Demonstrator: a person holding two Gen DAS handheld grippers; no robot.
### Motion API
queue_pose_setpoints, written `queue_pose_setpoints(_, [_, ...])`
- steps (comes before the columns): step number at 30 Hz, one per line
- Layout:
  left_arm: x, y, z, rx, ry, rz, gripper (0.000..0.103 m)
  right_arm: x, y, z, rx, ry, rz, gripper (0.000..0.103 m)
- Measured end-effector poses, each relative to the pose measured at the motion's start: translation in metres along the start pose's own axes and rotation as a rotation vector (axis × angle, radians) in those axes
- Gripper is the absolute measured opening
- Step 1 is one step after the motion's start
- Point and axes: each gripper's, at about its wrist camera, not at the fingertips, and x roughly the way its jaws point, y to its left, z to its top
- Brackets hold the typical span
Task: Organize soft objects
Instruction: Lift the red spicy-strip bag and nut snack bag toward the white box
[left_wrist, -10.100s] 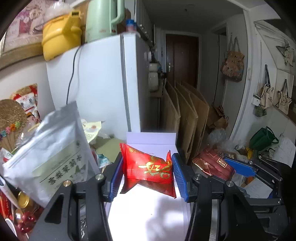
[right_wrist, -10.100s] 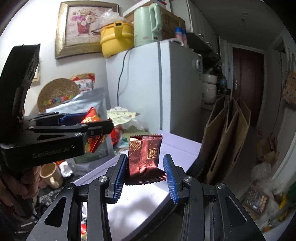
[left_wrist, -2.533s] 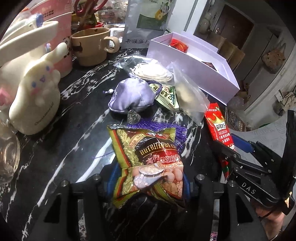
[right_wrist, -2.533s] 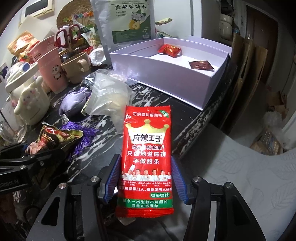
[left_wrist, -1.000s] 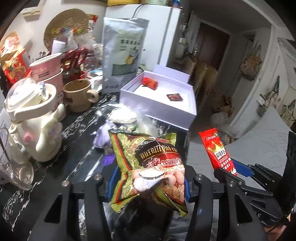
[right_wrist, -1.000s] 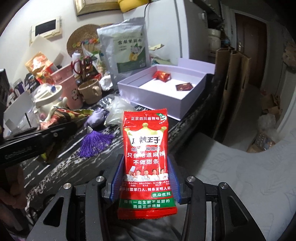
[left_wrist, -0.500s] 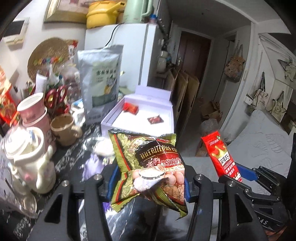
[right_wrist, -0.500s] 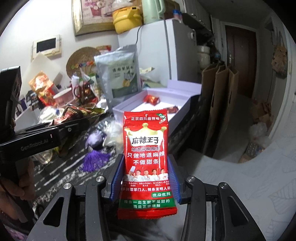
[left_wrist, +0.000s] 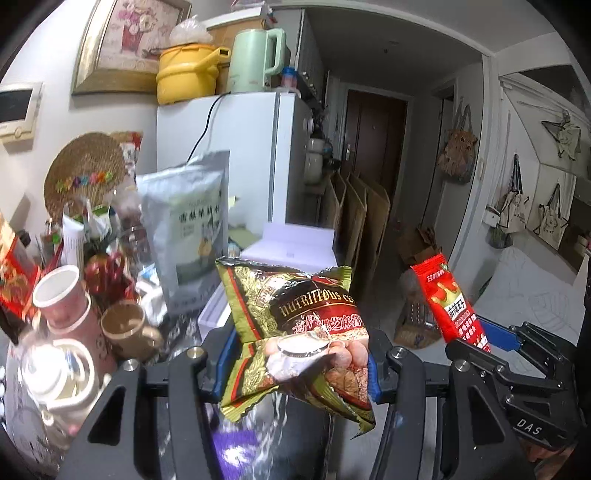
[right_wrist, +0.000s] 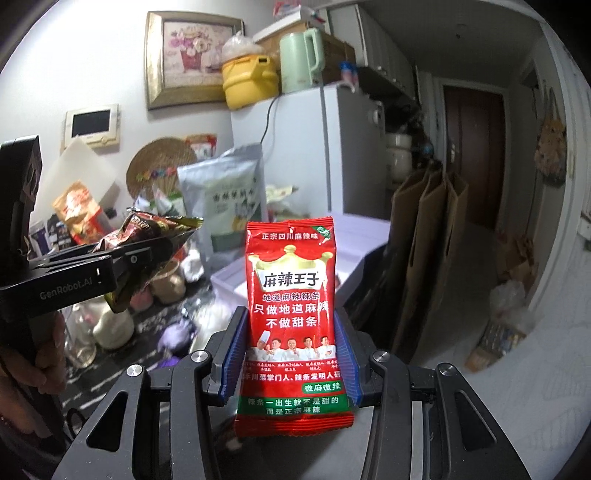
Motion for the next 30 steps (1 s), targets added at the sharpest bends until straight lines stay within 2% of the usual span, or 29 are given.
queue_pose_setpoints(5, [0.012,0.0,0.026,0.021,-0.029,-0.008,0.053,0.006,-0.009,0.02,-0.024,-0.046,-0.012,0.045])
queue_pose_setpoints(14, [0.054,0.007,0.073,0.069,-0.075,0.036,0.053,0.039,-0.03,0.058,-0.034,-0.09,0.007,0.045])
queue_pose_setpoints(18, [0.082,0.017,0.09,0.042,-0.056,0.009,0.053,0.059,-0.038,0.074,-0.044,-0.108,0.009,0.045])
queue_pose_setpoints(30, [0.15,0.027,0.111,0.053,-0.023,0.023,0.053,0.124,-0.05,0.106,-0.069,-0.096,0.011,0.045])
